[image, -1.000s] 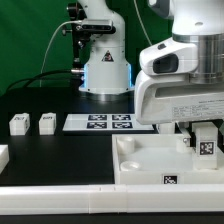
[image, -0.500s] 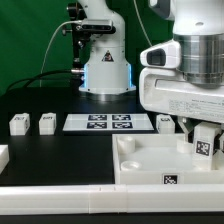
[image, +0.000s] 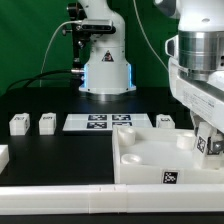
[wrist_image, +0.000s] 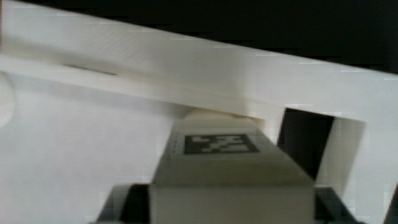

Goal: Assemble one leg

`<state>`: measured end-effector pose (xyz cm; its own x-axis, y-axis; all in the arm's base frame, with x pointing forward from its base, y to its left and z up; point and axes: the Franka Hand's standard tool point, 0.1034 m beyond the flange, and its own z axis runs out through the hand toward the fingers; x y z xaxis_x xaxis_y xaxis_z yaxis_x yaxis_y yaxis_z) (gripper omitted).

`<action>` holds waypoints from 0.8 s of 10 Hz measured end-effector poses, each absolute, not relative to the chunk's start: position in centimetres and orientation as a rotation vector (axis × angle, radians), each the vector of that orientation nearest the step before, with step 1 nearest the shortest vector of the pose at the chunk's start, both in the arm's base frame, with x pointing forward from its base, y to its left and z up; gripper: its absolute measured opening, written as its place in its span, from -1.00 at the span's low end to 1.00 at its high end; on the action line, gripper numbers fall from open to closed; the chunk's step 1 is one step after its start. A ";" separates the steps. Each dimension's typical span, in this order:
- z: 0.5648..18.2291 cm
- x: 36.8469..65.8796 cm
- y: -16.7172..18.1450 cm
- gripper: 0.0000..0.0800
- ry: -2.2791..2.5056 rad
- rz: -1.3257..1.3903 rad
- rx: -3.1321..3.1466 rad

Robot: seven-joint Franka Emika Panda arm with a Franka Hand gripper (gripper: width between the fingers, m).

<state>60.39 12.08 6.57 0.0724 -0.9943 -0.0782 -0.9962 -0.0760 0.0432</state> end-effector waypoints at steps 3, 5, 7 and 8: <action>6.6 60.5 12.0 -0.27 2.377 0.140 -2.023; 6.7 60.5 12.0 -0.25 2.485 0.147 -1.886; 6.6 60.4 12.5 0.16 2.453 0.161 -1.918; 6.5 60.3 12.5 0.16 2.451 0.162 -1.922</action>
Offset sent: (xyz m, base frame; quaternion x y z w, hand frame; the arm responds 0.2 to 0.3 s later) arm 0.0006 -0.0003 0.0009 -0.0017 -0.0020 0.2960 0.9552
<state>60.35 12.53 6.51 -0.2402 -0.9673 -0.0820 -0.9696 0.2351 0.0675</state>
